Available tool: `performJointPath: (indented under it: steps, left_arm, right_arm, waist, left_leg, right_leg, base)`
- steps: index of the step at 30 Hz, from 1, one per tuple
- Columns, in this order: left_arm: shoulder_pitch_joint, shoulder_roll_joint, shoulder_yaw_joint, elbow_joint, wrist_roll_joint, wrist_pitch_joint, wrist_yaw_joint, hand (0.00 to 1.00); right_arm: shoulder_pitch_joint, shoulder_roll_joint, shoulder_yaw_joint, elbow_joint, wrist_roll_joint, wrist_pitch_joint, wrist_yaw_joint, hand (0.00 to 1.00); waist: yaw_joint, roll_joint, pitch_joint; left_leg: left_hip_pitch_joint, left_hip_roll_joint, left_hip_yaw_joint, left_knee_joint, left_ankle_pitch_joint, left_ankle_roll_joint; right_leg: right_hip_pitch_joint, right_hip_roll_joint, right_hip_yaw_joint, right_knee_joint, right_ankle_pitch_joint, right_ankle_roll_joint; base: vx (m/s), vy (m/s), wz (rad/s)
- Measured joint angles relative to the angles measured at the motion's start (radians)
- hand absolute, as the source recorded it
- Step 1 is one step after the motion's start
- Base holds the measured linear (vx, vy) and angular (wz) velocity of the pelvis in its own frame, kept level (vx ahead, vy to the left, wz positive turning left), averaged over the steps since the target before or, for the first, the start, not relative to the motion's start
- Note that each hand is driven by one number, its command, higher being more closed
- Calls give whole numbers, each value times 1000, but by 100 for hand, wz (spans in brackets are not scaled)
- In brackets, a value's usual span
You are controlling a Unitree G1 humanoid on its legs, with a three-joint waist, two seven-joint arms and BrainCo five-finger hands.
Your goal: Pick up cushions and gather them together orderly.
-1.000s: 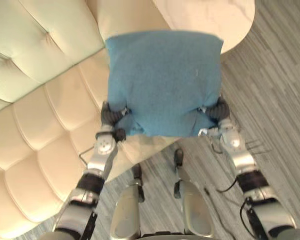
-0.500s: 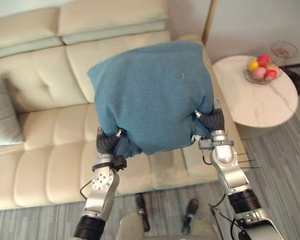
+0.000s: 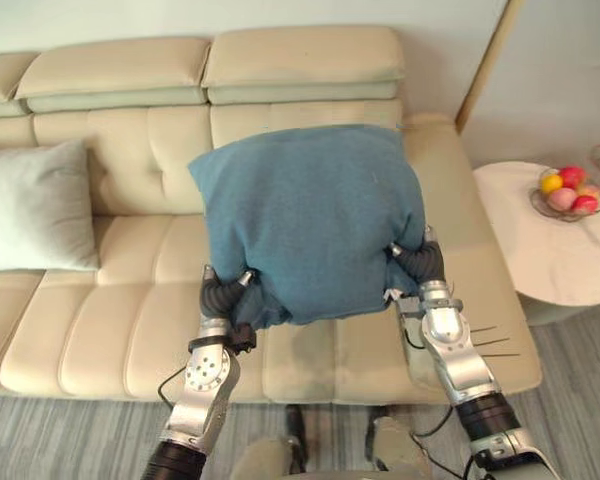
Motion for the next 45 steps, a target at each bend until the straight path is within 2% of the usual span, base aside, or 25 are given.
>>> performJointPath:
  steps: [3,5,8,12,17,19,23,25,26,31,32,33,35,38,41,43,45]
  left_arm:
    - [-4,-2,-14,35,1,16,-7,100]
    - [-46,-2,-14,65,10,18,-7,100]
    - [-253,15,1,193,30,20,11,100]
    - [-536,45,9,307,88,23,89,100]
    - [-948,106,37,454,132,23,166,100]
    - [-1088,127,51,525,133,23,181,100]
    - [-1348,135,133,667,147,23,202,100]
    - [-1417,139,153,705,154,23,212,100]
    - [-1454,146,161,730,154,23,221,0]
    - [-1547,147,233,823,143,24,222,0]
    - [-1556,146,242,834,141,24,218,0]
    - [-1557,144,265,836,129,27,214,0]
    - [-1557,143,271,846,122,31,211,0]
    - [-1554,138,274,887,121,37,166,0]
    - [-1522,132,291,895,122,43,123,0]
    - [-1479,132,300,894,122,43,104,0]
    - [-1429,132,301,894,122,44,96,0]
  right_arm:
    - [-3,-7,0,25,-2,18,2,100]
    - [-28,-19,0,25,-2,20,2,100]
    - [-157,-33,-4,33,-13,27,-14,100]
    - [-390,-28,-67,75,-82,41,-89,100]
    - [-705,13,-177,106,-182,43,-224,100]
    - [-821,23,-202,157,-201,44,-271,100]
    - [-1052,50,-265,328,-219,45,-354,100]
    - [-1131,47,-278,396,-220,45,-375,100]
    - [-1185,42,-278,445,-219,46,-376,0]
    - [-1322,3,-276,556,-186,49,-365,0]
    - [-1344,-7,-275,581,-159,49,-344,0]
    - [-1366,-13,-266,611,-116,54,-313,0]
    - [-1366,-13,-258,615,-75,56,-286,0]
    - [-1362,-26,-225,654,47,60,-220,0]
    - [-1348,-26,-174,654,139,61,-169,0]
    - [-1327,-24,-137,642,168,59,-150,0]
    - [-1305,-29,-113,633,181,50,-129,0]
  waist:
    - [-6,7,13]
    - [-14,12,34]
    - [-15,23,77]
    - [-17,43,136]
    - [-17,53,202]
    - [-17,57,212]
    - [-18,71,220]
    - [-15,79,224]
    - [-13,79,224]
    - [5,98,258]
    - [16,98,258]
    - [18,98,260]
    - [20,98,267]
    - [31,97,281]
    - [30,97,281]
    - [25,96,281]
    - [20,96,281]
  left_leg:
    - [-10,24,-5,-33,16,-22]
    - [-31,27,5,-36,22,-23]
    - [-98,32,36,-45,41,-19]
    - [-170,30,69,-78,81,-14]
    - [-260,25,88,-116,146,-9]
    - [-287,25,87,-135,165,-21]
    - [-329,23,62,-192,220,-10]
    - [-351,23,51,-205,234,-17]
    - [-372,24,43,-205,239,-23]
    - [-426,32,3,-206,267,-46]
    - [-449,36,1,-206,270,-47]
    - [-479,36,-5,-206,287,-67]
    - [-494,37,-11,-206,291,-69]
    - [-516,38,-12,-206,291,-69]
    - [-527,38,-5,-206,290,-69]
    - [-527,40,9,-206,273,-86]
    - [-526,42,22,-206,271,-84]
  right_leg:
    - [-12,25,-17,-16,8,-17]
    - [-38,29,-14,-14,12,-22]
    - [-120,41,19,-29,51,-28]
    - [-208,48,49,-62,106,-27]
    - [-320,50,68,-70,146,-29]
    - [-352,52,68,-77,160,-33]
    - [-404,57,48,-88,175,-35]
    - [-424,56,35,-88,177,-38]
    - [-443,57,31,-88,179,-41]
    - [-479,57,-5,-87,181,-44]
    - [-499,59,-12,-84,181,-46]
    - [-524,56,-22,-80,183,-48]
    - [-538,55,-27,-71,181,-51]
    - [-565,50,-40,-46,174,-59]
    - [-577,46,-42,-39,175,-59]
    - [-577,44,-41,-37,175,-59]
    - [-577,44,-41,-38,177,-60]
  base:
    - [84,-127,0]
    - [47,-60,-10]
    - [-41,-16,-26]
    - [-92,4,-22]
    - [-74,-14,-5]
    - [-56,-27,2]
    - [-37,-15,10]
    - [-21,-5,18]
    - [-19,-5,15]
    - [-5,1,19]
    - [3,12,19]
    - [3,17,21]
    - [0,30,19]
    - [-14,54,12]
    - [-20,63,4]
    - [-29,63,0]
    - [-32,59,-2]
